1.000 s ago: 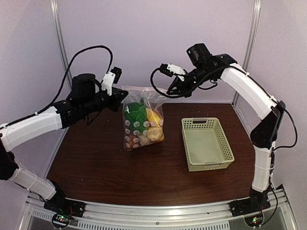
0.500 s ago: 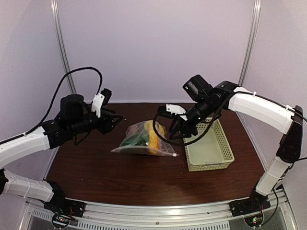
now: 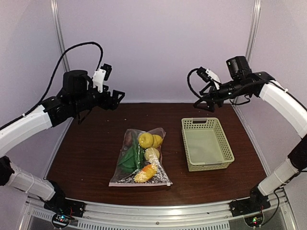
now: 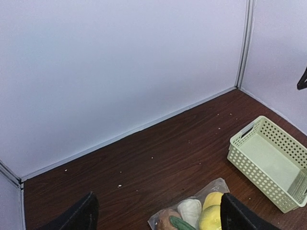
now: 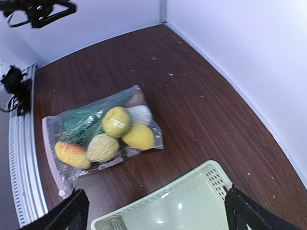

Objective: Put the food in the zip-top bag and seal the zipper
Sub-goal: Reset both arms

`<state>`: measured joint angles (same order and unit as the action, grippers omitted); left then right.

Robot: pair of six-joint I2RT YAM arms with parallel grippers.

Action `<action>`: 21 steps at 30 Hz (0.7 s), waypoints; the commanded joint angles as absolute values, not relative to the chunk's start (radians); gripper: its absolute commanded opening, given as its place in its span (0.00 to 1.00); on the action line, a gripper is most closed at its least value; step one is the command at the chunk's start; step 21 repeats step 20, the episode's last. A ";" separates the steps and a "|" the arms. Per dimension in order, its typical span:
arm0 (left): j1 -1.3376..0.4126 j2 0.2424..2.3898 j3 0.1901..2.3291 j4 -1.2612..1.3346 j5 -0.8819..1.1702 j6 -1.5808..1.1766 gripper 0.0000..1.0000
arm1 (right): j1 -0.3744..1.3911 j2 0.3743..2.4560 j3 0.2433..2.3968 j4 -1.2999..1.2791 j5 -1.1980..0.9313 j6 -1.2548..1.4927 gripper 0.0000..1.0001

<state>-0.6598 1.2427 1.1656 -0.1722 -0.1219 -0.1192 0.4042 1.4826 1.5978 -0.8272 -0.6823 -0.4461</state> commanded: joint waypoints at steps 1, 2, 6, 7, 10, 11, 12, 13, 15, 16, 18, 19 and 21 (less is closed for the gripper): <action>-0.653 1.343 1.317 -0.316 -0.226 -0.097 0.96 | 0.188 1.450 1.531 -0.637 -0.658 -0.194 1.00; -0.652 1.359 1.346 -0.334 -0.240 -0.099 0.97 | 0.119 1.444 1.522 -0.614 -0.659 -0.159 1.00; -0.652 1.384 1.385 -0.359 -0.328 -0.118 0.98 | -0.023 1.427 1.479 -0.517 -0.513 -0.044 1.00; -0.652 1.379 1.367 -0.340 -0.354 -0.117 0.98 | -0.034 1.414 1.453 -0.492 -0.440 -0.030 1.00; -0.640 1.337 1.265 -0.245 -0.427 -0.116 0.98 | -0.041 1.347 1.339 -0.378 -0.241 -0.010 0.99; -0.618 1.318 1.225 -0.210 -0.432 -0.131 0.98 | -0.041 1.324 1.294 -0.337 -0.207 -0.004 1.00; -0.599 1.297 1.180 -0.178 -0.433 -0.151 0.98 | -0.041 1.302 1.250 -0.283 -0.183 -0.001 1.00; -0.576 1.278 1.138 -0.150 -0.425 -0.174 0.98 | -0.041 1.278 1.211 -0.249 -0.167 0.000 1.00; -0.532 1.247 1.068 -0.100 -0.395 -0.212 0.98 | -0.041 1.242 1.152 -0.204 -0.175 0.026 1.00; -0.516 1.237 1.047 -0.080 -0.379 -0.220 0.98 | -0.041 1.227 1.128 -0.191 -0.187 0.020 1.00; -0.502 1.237 1.044 -0.075 -0.364 -0.232 0.98 | -0.042 1.215 1.102 -0.182 -0.202 0.013 0.99; -0.498 1.242 1.049 -0.074 -0.352 -0.235 0.98 | -0.043 1.215 1.099 -0.186 -0.206 0.014 0.99; -0.493 1.251 1.052 -0.075 -0.336 -0.239 0.98 | -0.045 1.213 1.094 -0.185 -0.207 0.013 1.00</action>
